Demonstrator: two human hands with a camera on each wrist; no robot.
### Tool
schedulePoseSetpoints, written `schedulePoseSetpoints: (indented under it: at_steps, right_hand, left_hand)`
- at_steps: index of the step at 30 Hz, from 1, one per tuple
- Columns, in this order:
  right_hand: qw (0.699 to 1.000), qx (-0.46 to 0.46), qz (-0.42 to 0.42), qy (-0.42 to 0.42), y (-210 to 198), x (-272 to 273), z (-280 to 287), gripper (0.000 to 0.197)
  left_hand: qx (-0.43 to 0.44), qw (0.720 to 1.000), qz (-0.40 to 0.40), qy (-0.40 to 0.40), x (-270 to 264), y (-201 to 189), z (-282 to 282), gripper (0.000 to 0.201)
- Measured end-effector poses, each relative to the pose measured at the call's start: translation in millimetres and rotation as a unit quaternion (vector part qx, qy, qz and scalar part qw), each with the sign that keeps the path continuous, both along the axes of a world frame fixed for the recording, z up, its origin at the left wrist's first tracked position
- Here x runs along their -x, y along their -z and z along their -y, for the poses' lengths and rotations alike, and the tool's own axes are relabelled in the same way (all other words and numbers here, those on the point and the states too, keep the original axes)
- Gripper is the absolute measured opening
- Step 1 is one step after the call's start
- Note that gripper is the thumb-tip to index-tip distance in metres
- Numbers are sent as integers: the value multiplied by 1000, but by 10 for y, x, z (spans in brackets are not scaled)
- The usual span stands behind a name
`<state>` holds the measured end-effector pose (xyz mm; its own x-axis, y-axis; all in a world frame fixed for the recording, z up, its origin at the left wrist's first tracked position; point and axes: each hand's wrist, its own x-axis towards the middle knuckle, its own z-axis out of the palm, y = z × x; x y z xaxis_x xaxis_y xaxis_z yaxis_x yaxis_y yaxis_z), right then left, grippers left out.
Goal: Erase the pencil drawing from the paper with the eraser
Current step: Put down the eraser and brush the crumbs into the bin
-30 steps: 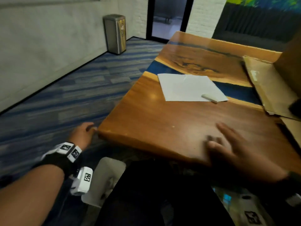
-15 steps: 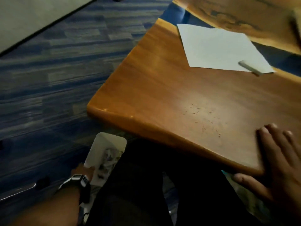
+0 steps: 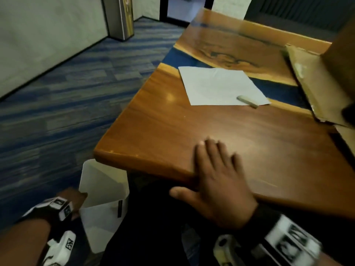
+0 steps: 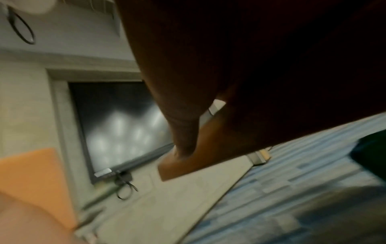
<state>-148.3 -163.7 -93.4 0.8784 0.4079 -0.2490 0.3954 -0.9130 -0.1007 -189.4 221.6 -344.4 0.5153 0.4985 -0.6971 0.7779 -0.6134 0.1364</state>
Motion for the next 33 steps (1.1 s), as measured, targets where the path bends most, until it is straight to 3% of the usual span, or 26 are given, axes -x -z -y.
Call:
schedulePoseSetpoints:
  at_steps: [2,4,5,7,9,11,13,18,19,21,22,23,25,26,28,30,33]
  right_hand:
    - [983,-159,-75,-42,-119,1,-364,112]
    - [924,-343,-168,-8,-330,-47,-487,103]
    - [904,-392,-169,17,-419,-74,-430,100]
    - [931,-349,-91,57,-442,-177,-132,98]
    - [977,-179,-17,111,-313,-291,236,102]
    - [986,-59,-10,156,-149,-313,446,104]
    - [988,-33,-15,149,-31,-238,312,101]
    - [994,-96,-9,-51,25,20,-723,95]
    - [982,-157,-44,-96,-64,79,-843,88]
    - [918,-352,-146,-113,-216,108,-855,73]
    - [887,-426,-155,-91,-286,96,-754,71]
    - [879,-459,-117,-58,-320,37,-607,71]
    - [924,-378,-5,54,-264,-217,-177,74]
    - [955,-270,23,120,-219,-318,47,76]
    - [976,-95,24,195,-74,-353,378,83]
    - [985,-31,47,161,69,-203,310,88]
    - [996,-35,48,67,165,70,-318,90]
  left_hand:
    - [-59,995,-5,77,-15,-396,-48,41]
    - [-104,990,24,88,-6,-775,-29,39]
    - [-114,989,51,80,7,-914,-39,40]
    - [-130,985,70,84,64,-1120,-65,38]
    - [-134,984,83,77,143,-1270,-108,38]
    - [-137,982,94,92,180,-1410,-68,39]
    - [-132,980,101,109,192,-1573,16,40]
    - [-113,980,139,81,302,-1877,165,34]
    - [-108,981,144,76,341,-1900,204,35]
    - [-88,981,160,61,412,-1926,284,39]
    - [-77,983,158,56,436,-1934,312,39]
    - [-74,985,148,57,451,-1932,319,39]
    - [-78,986,138,58,457,-1942,304,38]
    - [-81,984,145,59,449,-1941,277,37]
    - [-82,983,153,65,427,-1924,221,34]
    - [-86,983,146,69,428,-1917,193,32]
    - [-87,983,145,72,441,-1962,187,32]
